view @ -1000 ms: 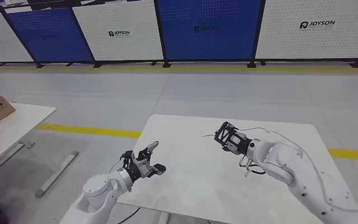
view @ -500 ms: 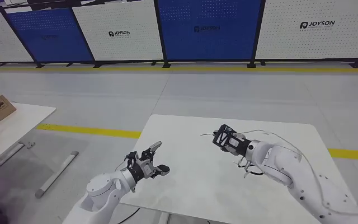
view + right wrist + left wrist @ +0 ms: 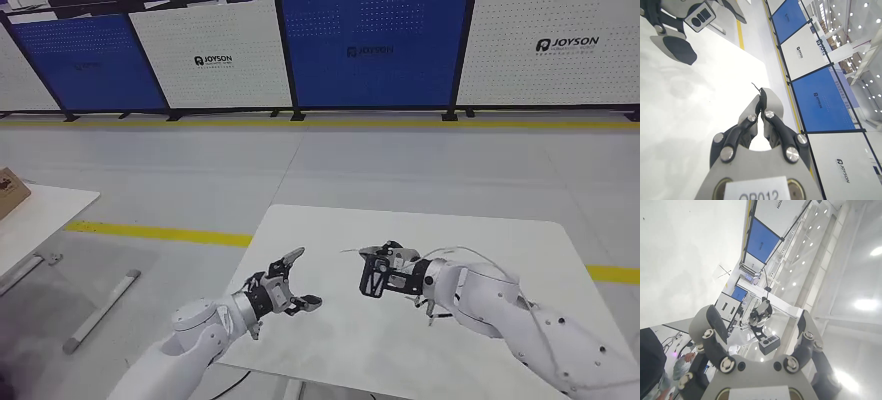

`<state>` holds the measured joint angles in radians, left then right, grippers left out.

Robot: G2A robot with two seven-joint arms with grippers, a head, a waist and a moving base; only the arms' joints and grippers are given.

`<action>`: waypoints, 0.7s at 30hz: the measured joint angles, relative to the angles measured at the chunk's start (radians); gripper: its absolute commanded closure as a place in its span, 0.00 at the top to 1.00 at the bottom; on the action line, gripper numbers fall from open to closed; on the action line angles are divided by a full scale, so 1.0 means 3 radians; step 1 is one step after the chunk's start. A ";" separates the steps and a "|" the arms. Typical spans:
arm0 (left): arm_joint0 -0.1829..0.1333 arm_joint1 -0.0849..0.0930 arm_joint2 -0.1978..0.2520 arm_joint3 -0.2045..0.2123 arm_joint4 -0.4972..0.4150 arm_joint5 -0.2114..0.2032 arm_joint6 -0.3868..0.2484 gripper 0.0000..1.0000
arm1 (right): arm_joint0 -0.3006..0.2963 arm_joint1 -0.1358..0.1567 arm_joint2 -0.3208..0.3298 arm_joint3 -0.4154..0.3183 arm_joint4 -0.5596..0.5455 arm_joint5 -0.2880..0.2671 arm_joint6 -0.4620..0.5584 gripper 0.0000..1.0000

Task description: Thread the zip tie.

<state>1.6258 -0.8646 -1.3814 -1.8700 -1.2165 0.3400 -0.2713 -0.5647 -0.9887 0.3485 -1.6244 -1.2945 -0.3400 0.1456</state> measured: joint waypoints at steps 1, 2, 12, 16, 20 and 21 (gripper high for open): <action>0.0002 0.0000 0.0000 0.0000 0.0002 0.0000 -0.0002 1.00 | 0.0000 0.0000 -0.0001 0.0001 0.0002 0.0000 -0.0001 0.00; 0.0006 -0.0002 -0.0002 0.0000 0.0006 0.0000 -0.0009 1.00 | 0.0000 0.0000 0.0000 0.0001 0.0002 0.0000 0.0000 0.00; -0.0001 -0.0011 0.0006 0.0001 -0.0004 -0.0008 -0.0002 1.00 | -0.0016 -0.0002 0.0006 -0.0012 -0.0032 0.0005 0.0011 0.00; -0.0071 -0.0029 0.0066 -0.0014 -0.0102 0.0000 0.0088 1.00 | -0.0051 -0.0024 0.0009 -0.0131 -0.0317 0.0000 0.0005 0.00; -0.0154 -0.0023 0.0181 -0.0051 -0.0273 0.0000 0.0256 1.00 | -0.0041 -0.0055 -0.0058 -0.0193 -0.0500 0.0000 0.0084 0.00; -0.0193 -0.0017 0.0229 -0.0067 -0.0312 0.0000 0.0305 1.00 | -0.0028 -0.0070 -0.0086 -0.0210 -0.0520 0.0000 0.0144 0.00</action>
<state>1.5678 -0.8696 -1.3126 -1.8900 -1.3101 0.3401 -0.1798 -0.5732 -1.0098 0.3228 -1.6874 -1.4505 -0.3401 0.1887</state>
